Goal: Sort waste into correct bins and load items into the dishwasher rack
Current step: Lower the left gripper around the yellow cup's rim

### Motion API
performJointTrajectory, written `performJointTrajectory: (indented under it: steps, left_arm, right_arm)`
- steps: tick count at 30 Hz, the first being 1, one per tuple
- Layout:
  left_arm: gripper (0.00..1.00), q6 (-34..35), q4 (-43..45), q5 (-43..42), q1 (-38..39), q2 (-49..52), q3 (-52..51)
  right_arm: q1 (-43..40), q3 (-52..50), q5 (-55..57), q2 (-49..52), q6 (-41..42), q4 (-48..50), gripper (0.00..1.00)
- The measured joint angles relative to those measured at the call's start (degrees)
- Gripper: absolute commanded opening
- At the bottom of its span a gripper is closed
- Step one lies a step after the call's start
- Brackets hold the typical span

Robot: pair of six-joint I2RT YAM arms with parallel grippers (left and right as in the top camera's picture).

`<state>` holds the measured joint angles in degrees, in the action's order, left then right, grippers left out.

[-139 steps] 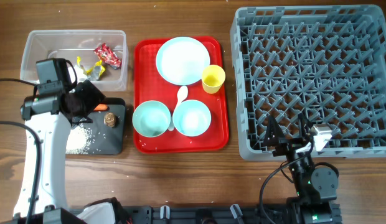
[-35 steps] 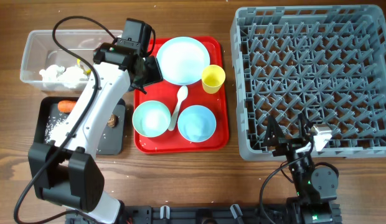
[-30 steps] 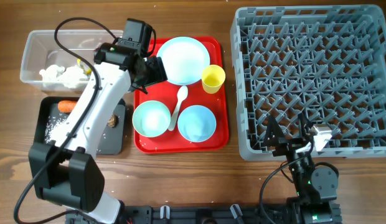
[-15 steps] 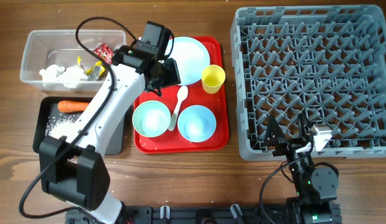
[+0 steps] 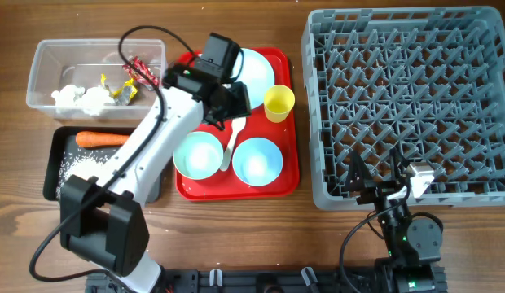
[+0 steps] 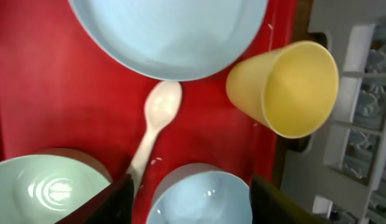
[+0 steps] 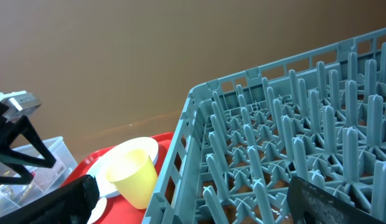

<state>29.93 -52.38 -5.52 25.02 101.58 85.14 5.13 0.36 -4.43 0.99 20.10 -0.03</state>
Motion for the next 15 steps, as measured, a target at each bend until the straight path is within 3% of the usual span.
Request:
performJointTrajectory:
  steps: [8, 15]
  left_arm:
    - [0.59, 0.0, 2.1, -0.4, 5.5, 0.0, 0.0]
    - [0.55, 0.0, 3.1, -0.6, 5.7, 0.0, 0.0]
  right_arm:
    - [0.0, 0.0, 0.0, 0.0, 0.0, 0.0, 1.0]
    - [0.0, 0.0, 0.0, 0.0, 0.0, 0.0, 1.0]
